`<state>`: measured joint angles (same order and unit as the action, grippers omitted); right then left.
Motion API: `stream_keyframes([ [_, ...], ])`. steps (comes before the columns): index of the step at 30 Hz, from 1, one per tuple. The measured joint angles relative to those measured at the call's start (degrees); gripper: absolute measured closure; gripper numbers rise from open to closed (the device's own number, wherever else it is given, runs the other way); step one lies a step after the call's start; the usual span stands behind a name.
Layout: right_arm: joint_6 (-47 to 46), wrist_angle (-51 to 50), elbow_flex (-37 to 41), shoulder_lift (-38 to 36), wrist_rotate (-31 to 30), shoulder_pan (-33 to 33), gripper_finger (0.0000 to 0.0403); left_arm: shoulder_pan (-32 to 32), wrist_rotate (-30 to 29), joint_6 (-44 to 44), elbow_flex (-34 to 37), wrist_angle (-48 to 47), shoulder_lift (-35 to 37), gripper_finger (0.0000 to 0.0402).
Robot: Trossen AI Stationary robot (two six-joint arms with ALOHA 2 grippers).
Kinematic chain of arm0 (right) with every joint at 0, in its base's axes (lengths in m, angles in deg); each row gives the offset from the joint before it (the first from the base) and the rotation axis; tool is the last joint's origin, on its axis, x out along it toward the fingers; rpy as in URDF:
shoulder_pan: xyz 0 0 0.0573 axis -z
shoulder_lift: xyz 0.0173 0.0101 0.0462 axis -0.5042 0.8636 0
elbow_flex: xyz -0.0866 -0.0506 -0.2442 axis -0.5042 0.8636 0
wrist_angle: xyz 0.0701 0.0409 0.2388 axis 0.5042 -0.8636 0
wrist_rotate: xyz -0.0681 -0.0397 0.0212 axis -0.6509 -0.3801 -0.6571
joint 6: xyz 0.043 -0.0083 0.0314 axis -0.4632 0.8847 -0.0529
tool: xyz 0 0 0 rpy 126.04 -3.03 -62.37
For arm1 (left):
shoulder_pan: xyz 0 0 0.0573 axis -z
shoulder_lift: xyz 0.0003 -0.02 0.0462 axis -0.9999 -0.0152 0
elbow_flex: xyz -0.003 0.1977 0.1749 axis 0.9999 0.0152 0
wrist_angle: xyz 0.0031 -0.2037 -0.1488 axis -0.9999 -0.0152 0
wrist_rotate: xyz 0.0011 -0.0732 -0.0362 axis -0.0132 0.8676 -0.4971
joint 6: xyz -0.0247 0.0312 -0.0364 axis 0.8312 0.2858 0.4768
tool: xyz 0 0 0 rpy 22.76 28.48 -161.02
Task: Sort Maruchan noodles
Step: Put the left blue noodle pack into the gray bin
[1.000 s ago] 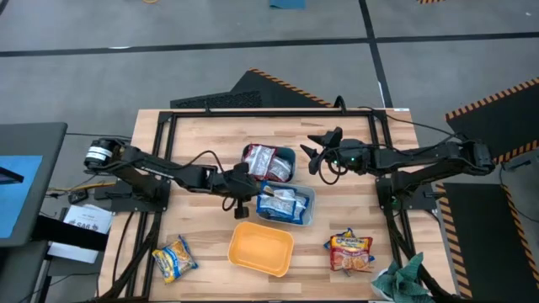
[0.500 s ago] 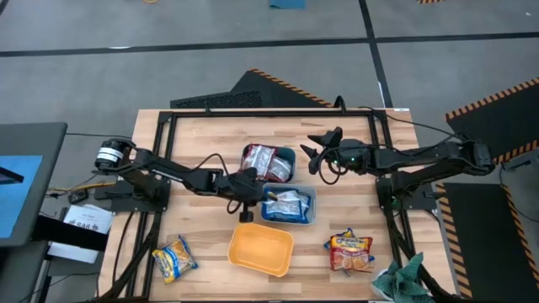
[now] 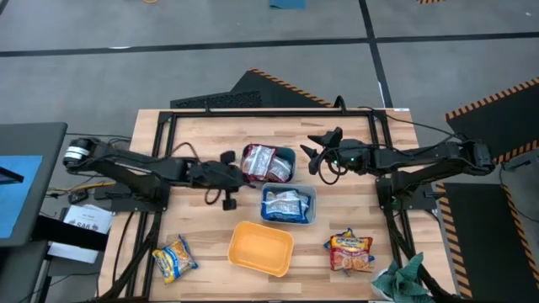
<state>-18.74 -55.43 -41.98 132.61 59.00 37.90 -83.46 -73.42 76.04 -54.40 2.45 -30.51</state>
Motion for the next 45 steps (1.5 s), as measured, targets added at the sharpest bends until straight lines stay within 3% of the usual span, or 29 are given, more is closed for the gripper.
stream_keyframes([
  [3,0.0,-0.22,0.0,0.0,0.0,-0.13,0.0163,0.17,0.88,0.23,5.09,3.39,6.54,0.0401],
  [9,0.0,-0.16,0.0,0.0,0.02,-0.13,0.0163,-0.77,4.21,0.08,23.52,20.42,22.9,0.0401],
  [12,0.0,-0.15,0.0,0.0,0.02,-0.13,0.0163,-1.83,7.06,-2.77,29.65,23.74,31.48,0.0401],
  [17,0.02,0.0,0.0,-0.02,0.04,-0.11,0.0163,-2.92,10.34,-6.29,33.1,23.64,44.27,0.0401],
  [23,0.04,0.06,0.0,-0.01,0.07,-0.11,0.0163,-2.93,10.28,-6.15,33.2,17.41,53.33,0.0401],
  [28,0.04,0.06,0.0,0.0,0.09,-0.11,0.0163,-2.93,10.02,-6.08,33.2,15.85,56.07,0.0401],
  [38,0.04,0.06,0.0,0.0,0.07,-0.07,0.0163,-2.75,12.02,0.65,33.2,16.6,54.63,0.0396],
  [42,0.04,0.35,0.0,-0.02,0.05,-0.07,0.0163,-0.86,21.39,5.03,32.99,19.26,52.24,0.0358],
  [45,0.03,0.35,0.0,0.0,0.04,-0.07,0.0163,2.67,22.95,7.16,32.91,21.56,48.4,0.0314],
])
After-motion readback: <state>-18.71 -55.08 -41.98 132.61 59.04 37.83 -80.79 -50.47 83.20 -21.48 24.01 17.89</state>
